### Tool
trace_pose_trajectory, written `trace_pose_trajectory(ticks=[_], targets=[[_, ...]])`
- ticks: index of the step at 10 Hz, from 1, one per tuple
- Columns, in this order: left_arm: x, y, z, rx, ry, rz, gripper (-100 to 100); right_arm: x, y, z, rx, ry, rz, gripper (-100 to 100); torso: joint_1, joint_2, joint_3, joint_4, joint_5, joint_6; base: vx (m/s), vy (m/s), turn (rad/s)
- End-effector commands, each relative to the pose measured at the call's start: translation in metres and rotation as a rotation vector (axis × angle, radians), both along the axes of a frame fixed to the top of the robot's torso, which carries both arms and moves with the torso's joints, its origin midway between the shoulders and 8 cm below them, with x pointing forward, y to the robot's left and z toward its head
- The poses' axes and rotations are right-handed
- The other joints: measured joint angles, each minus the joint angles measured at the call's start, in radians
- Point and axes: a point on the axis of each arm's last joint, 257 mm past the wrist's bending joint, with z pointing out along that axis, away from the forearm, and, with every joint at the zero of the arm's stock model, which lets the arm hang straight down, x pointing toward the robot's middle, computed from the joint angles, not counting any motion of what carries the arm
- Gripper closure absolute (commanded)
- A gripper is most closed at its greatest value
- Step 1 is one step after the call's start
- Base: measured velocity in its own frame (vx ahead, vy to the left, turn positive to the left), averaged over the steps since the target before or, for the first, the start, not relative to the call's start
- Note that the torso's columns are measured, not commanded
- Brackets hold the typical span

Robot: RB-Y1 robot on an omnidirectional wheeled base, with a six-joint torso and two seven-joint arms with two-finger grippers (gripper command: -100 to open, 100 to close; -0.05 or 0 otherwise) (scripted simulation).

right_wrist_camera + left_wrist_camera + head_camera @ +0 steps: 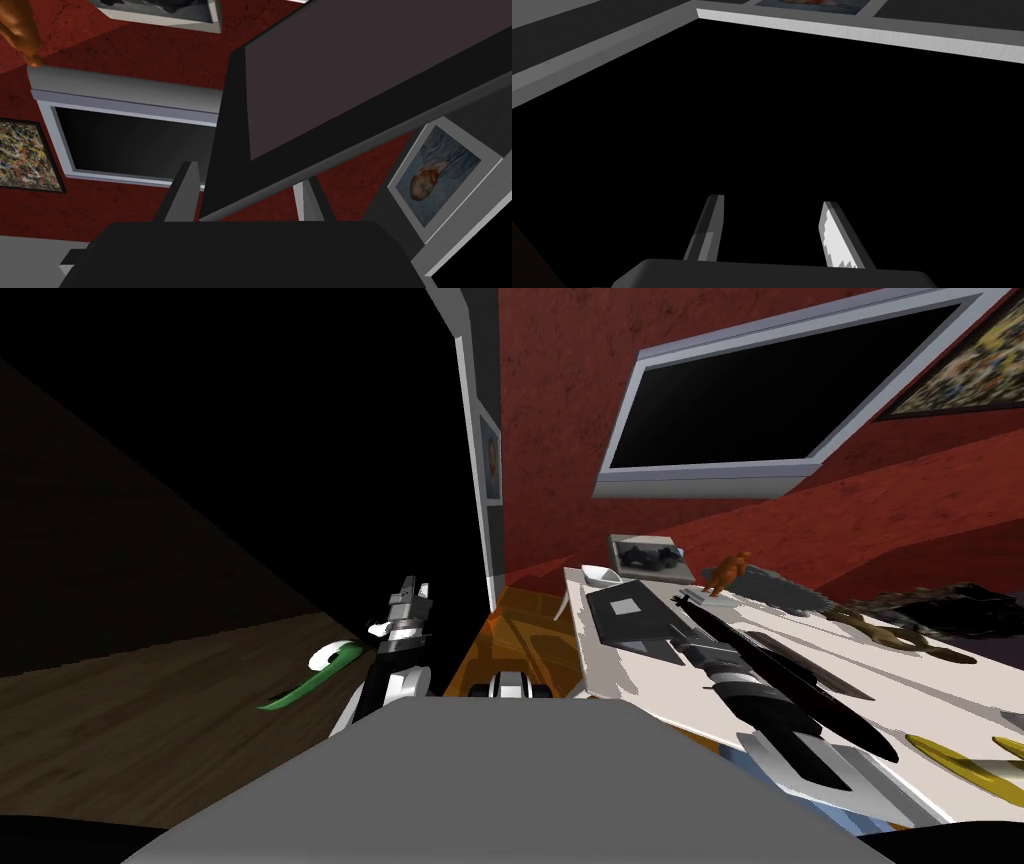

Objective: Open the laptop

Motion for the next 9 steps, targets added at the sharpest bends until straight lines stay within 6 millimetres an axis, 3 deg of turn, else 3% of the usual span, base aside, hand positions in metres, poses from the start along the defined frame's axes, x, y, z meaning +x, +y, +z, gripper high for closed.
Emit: trace_pose_trajectory(ticks=[1,2,4,6,7,9], targets=[[0.0,0.0,0.0,0.0,0.0,0.0,0,-0.002,-0.004,-0.018,0.024,0.024,-0.014,100,0.001,-0.003,-0.002,-0.001,0.002,0.002,0.006,0.005,-0.014],[0.0,0.0,0.0,0.0,0.0,0.0,0,0.021,0.007,-0.018,0.045,-0.001,0.035,100,0.0,-0.003,-0.002,-0.001,0.001,0.0,-0.082,-0.004,-0.026],[0.0,0.0,0.0,0.0,0.0,0.0,0,0.032,-0.003,-0.027,0.072,-0.008,0.012,100,0.002,0.001,0.001,0.0,0.0,-0.004,-0.088,-0.009,0.031],[0.0,0.0,0.0,0.0,0.0,0.0,0,0.026,-0.011,-0.038,0.081,0.011,-0.008,100,0.003,-0.003,-0.002,-0.001,0.0,0.001,-0.002,0.002,-0.005],[0.0,0.0,0.0,0.0,0.0,0.0,0,0.047,-0.001,-0.032,0.092,-0.016,0.038,100,0.003,-0.003,-0.002,-0.002,0.0,0.0,-0.094,0.007,-0.015],[0.0,0.0,0.0,0.0,0.0,0.0,0,0.063,0.001,-0.03,0.107,-0.035,0.042,100,0.003,0.003,0.001,0.001,0.002,-0.003,-0.094,0.009,0.023]])
